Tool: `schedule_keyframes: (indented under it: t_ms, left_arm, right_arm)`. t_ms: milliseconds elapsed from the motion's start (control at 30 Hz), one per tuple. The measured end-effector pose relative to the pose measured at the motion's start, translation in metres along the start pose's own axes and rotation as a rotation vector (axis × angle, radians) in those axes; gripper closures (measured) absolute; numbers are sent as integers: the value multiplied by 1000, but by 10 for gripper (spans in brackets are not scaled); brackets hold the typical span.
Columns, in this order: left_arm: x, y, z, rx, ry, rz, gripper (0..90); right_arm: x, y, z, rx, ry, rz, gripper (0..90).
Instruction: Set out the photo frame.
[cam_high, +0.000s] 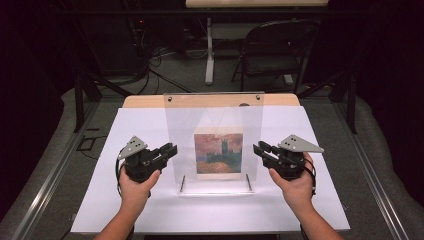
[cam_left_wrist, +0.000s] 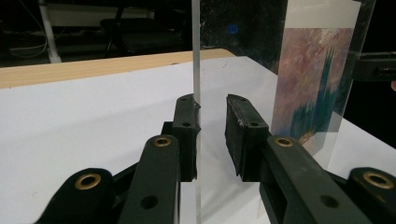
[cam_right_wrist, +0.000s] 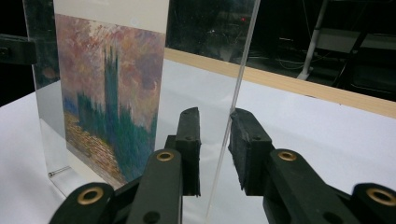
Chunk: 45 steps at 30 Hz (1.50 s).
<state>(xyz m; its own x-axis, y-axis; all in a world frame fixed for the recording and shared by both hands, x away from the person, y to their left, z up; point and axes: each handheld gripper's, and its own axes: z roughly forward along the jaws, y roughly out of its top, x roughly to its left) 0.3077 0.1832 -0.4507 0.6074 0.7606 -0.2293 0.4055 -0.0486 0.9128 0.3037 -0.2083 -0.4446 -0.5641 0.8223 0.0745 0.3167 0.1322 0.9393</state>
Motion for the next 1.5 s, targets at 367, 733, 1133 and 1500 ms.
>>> schedule_keyframes:
  t_ms: [367,733,1133,1500]
  left_arm:
    - [-6,-6,-9,1,-13,33,740]
    - [-13,-14,-17,-14,-17,45,720]
    - [-15,-13,-16,-5,-19,48,684]
    - [-19,-13,-18,-1,-16,64,521]
  right_arm:
    - [4,-5,-10,-4,19,9,745]
    - [10,-12,-19,-25,41,21,726]
    - [7,-13,-18,-27,76,32,677]
    - [7,-15,-19,6,91,19,480]
